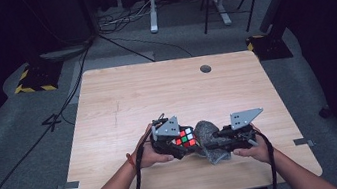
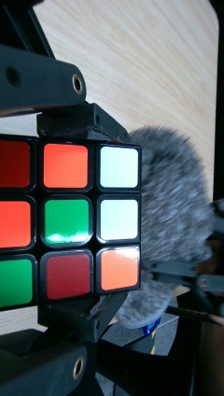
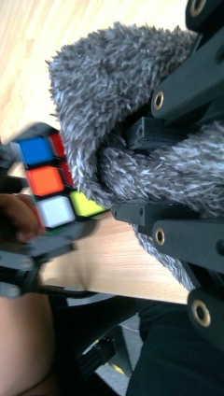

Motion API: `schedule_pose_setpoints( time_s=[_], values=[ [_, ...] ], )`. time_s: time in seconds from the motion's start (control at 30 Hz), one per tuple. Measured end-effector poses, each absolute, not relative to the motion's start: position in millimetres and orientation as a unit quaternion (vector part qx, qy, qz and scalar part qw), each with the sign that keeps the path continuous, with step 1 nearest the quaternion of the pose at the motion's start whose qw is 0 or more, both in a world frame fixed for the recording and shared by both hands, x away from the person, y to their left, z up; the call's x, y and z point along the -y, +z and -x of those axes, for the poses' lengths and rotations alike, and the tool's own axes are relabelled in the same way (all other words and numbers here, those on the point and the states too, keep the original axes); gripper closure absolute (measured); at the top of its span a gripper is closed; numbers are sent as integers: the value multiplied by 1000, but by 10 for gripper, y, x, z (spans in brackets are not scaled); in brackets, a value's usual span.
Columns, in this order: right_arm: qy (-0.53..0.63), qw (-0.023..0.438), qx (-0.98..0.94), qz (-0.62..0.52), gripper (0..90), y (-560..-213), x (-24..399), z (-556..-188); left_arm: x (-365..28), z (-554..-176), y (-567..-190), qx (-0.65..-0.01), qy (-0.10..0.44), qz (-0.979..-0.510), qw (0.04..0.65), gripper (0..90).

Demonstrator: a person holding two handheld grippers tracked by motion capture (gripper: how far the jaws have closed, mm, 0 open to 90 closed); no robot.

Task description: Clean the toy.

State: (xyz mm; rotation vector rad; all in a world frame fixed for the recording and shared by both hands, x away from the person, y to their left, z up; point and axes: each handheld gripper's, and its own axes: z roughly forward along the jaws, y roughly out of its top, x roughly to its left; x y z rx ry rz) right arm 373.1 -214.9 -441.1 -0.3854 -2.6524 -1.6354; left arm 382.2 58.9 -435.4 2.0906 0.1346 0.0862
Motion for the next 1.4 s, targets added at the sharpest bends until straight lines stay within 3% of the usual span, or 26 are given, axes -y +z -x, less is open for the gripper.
schedule_pose_setpoints(
  time_s=[0.67,1.4],
  values=[
    [-496,-43,857,137,698,-4407,2251,-3773,-492,-3844,-4542,-55,41,-893,445,336],
    [-424,-91,865,253,671,-4709,2757,-4236,-610,-4041,-4760,-96,48,-905,412,334]
  ],
)
